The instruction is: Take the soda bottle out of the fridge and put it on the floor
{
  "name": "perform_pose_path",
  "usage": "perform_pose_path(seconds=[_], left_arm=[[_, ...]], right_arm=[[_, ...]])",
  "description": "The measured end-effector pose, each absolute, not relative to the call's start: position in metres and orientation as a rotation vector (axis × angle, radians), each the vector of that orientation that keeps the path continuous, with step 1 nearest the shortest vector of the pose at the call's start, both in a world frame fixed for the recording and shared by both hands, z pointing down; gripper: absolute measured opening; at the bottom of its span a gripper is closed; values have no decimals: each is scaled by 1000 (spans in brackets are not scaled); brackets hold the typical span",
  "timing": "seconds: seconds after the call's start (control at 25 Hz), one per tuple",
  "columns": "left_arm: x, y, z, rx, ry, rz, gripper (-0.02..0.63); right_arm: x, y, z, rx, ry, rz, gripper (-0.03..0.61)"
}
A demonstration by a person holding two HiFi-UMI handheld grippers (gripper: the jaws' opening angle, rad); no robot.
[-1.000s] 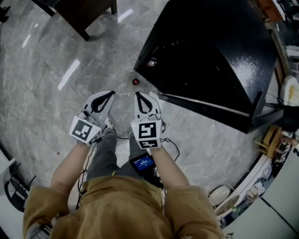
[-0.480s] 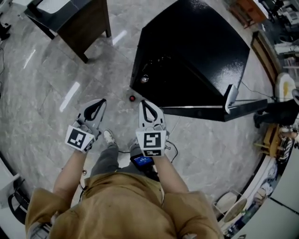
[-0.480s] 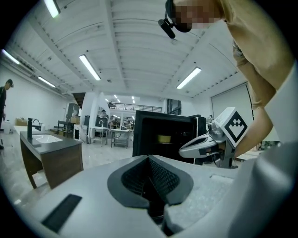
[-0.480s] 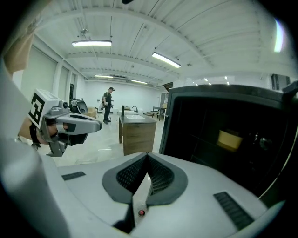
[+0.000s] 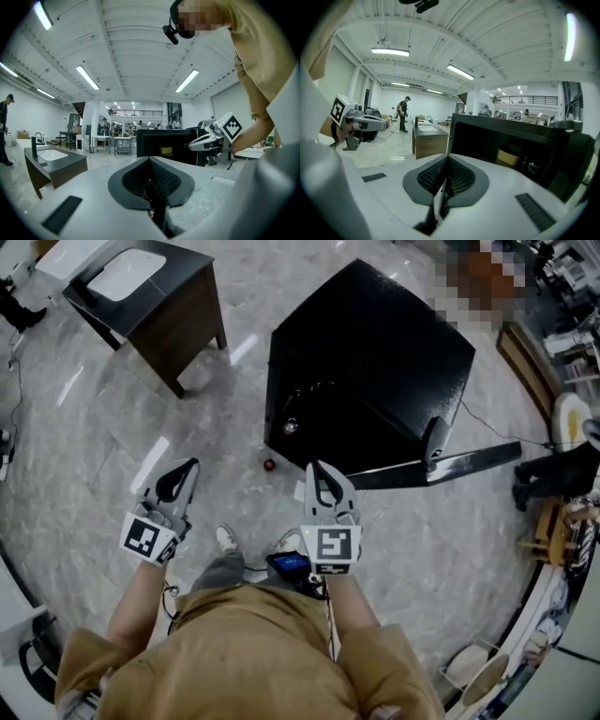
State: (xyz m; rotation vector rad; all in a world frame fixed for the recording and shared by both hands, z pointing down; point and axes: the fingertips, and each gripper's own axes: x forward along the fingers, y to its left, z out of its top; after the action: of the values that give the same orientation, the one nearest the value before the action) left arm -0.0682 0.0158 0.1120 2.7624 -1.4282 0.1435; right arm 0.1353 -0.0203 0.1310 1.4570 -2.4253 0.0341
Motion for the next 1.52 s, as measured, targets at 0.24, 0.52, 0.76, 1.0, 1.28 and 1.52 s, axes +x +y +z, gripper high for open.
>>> perform_pose_path(seconds=[0.24,0.52,0.76,1.0,1.28,1.52], left_arm=[[-70,38,55,2752,-1484,54,-5],[-68,48,-2,2742,-1530,-111,-5],[-49,58,-44,2802,-1501,-200,-6],[-45,67,-68,2822,-1503,-239,-5],[-53,75,-77,2811,-1547,-262,-5],[-56,81,-68,2802,-1552,-257,-5]], right_arm=[[163,-7,83,1513,-2454,20,0],[184,2,30,1560,-2485,-132,0],[211,14,3,1636,-2496,-199,0],[231,33,-22,1713,-2505,-198,0],[251,50,-40,1803,-2505,-151,0],[252,62,-43,1834,-2488,-144,0]])
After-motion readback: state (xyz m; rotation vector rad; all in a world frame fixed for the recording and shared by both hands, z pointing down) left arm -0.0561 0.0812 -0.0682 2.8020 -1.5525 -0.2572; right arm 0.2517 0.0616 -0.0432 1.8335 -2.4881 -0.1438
